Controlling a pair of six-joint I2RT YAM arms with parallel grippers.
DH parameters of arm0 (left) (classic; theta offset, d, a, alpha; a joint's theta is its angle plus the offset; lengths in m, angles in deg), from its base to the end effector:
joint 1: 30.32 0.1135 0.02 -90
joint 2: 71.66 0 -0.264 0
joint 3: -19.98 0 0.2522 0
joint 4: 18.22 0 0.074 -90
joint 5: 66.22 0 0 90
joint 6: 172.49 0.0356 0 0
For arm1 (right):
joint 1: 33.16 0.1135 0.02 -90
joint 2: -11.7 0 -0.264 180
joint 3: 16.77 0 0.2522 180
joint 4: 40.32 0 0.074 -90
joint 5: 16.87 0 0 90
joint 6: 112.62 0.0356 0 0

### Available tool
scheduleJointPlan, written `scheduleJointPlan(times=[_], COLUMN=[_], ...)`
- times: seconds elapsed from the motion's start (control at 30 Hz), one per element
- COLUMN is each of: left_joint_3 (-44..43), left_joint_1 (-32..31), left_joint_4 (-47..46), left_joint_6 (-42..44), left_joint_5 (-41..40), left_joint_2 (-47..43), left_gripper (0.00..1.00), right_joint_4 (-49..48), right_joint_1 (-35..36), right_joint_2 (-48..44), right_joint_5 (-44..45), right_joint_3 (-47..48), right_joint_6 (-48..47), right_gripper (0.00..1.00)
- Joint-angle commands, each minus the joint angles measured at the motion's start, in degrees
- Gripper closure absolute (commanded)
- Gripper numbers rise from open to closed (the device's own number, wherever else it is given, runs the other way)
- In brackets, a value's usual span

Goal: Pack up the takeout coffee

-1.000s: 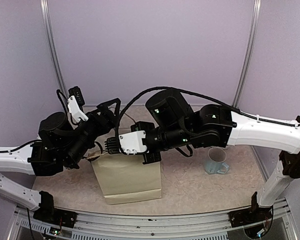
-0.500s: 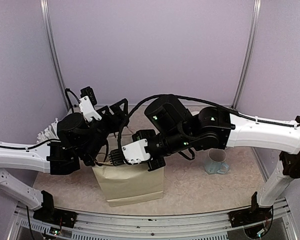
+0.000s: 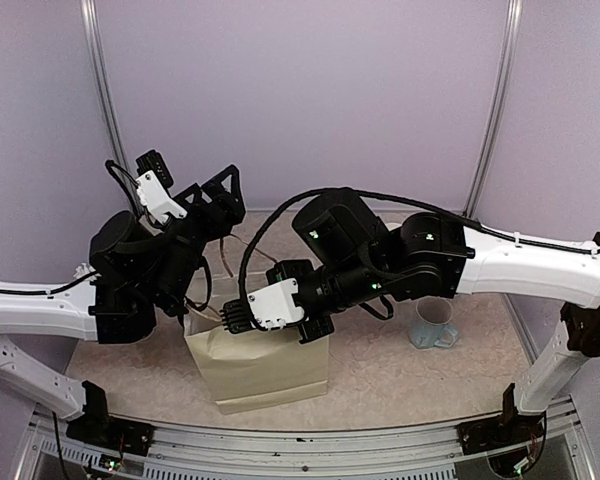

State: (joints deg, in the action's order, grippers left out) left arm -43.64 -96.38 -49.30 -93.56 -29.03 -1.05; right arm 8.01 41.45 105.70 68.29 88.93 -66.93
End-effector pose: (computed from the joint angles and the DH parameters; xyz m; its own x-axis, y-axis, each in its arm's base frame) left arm 0.1354 -0.2352 0.3708 0.1131 -0.5408 -0.8335 0.2844 0.8214 -0.4944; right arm 0.0962 0.3606 0.3627 0.5703 -0.5508 -0.6094 -0.8109 -0.2593 -0.5246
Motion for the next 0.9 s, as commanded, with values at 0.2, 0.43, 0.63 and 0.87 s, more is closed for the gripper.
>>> scheduleJointPlan(times=[0.2, 0.43, 0.63, 0.87], left_joint_3=[-7.69, -16.15, -21.64, -22.29], left_joint_1=[1.51, 1.62, 2.48, 6.31], left_joint_4=[5.8, 50.33, 73.45, 79.42], left_joint_6=[10.35, -0.26, -6.58, -4.45], left_joint_5=[4.32, 6.42, 19.99, 38.43], left_joint_2=[-3.01, -12.32, -17.14, -8.39], left_gripper=[0.13, 0.13, 0.16, 0.16], right_joint_4=[1.58, 2.17, 4.39, 6.44], right_joint_1=[0.55, 0.55, 0.47, 0.45], right_joint_2=[-1.13, -1.36, -1.02, -1.33], right_joint_5=[1.33, 1.59, 0.18, -1.5], right_joint_3=[-1.19, -0.93, 0.78, 1.15], right_joint_6=[-0.07, -0.25, -0.15, 0.28], right_gripper=[1.0, 1.0, 1.0, 0.85])
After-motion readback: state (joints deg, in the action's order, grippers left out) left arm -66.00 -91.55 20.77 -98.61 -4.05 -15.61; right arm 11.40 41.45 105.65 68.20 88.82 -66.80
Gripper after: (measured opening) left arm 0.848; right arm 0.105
